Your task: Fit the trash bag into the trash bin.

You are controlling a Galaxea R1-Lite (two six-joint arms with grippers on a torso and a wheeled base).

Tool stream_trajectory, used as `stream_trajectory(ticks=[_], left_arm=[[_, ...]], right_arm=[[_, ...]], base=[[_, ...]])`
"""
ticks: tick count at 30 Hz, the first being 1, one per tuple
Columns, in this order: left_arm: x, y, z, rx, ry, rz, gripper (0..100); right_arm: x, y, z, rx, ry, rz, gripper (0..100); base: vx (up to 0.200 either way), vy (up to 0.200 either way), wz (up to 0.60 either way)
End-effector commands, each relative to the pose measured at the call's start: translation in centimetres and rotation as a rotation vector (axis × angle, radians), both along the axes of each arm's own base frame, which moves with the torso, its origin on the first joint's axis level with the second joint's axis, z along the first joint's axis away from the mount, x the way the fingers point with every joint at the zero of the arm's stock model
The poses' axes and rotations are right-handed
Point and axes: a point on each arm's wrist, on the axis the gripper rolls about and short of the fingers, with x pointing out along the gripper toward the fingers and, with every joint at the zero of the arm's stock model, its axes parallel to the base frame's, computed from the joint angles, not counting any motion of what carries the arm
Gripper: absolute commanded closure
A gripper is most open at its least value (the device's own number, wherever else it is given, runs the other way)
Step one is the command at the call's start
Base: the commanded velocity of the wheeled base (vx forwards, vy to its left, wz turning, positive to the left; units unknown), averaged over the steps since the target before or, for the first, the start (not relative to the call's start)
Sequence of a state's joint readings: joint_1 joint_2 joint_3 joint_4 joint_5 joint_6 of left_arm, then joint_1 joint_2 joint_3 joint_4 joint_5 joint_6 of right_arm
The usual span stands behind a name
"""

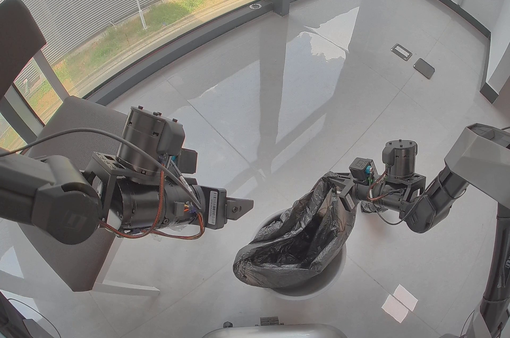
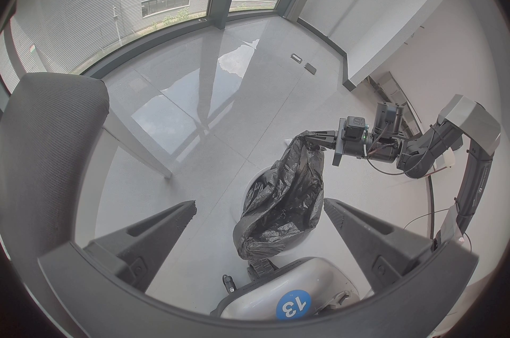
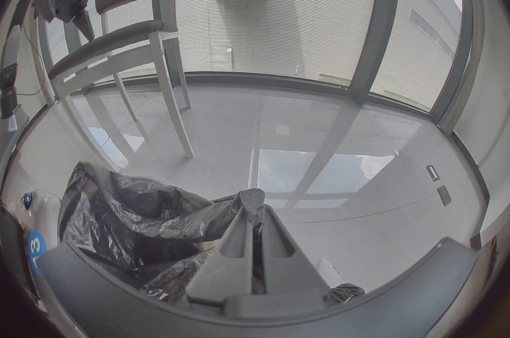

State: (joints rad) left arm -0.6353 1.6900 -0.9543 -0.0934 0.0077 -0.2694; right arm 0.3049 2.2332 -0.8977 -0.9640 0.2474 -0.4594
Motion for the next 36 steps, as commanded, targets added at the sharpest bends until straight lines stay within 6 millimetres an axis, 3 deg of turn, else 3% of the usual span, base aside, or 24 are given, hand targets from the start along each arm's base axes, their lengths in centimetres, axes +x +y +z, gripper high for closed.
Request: stream_trajectory(ticks=[1,10,16,17,30,34,36], left_arm=[[0.1,0.0,-0.2,0.003,0.004,0.001,0],[0.0,0.0,-0.2,0.003,0.007,0.002,0],[0.0,0.0,-0.2,0.002,0.008,0.001,0],[0.0,0.0,-0.2,0.002,0.006,0.002,0],[-0.5,-0.1,-0.6,0.017,0.013,-0.014,0],[-0.6,-0.1,-0.8,0.041,0.008,-0.033,0],[-0.7,0.0,-1.1,0.084,-0.009,-0.068,0]], right_arm=[[0.3,0.4,0.4,0.017,-0.016,0.002,100],[1.4,0.9,2.0,0.067,-0.061,-0.01,100],[1.5,0.9,1.4,0.064,-0.048,-0.013,100],[1.6,0.8,1.2,0.063,-0.046,-0.017,0],[2.0,-0.1,1.6,0.098,-0.038,-0.103,0],[0.5,-0.6,2.4,0.104,-0.023,-0.111,0],[-1.1,-1.0,2.5,0.095,0.005,-0.112,0]], base=[[0.0,0.0,0.0],[0.0,0.0,0.0],[0.0,0.0,0.0],[0.0,0.0,0.0],[0.0,0.0,0.0],[0.0,0.0,0.0],[0.0,0.0,0.0]])
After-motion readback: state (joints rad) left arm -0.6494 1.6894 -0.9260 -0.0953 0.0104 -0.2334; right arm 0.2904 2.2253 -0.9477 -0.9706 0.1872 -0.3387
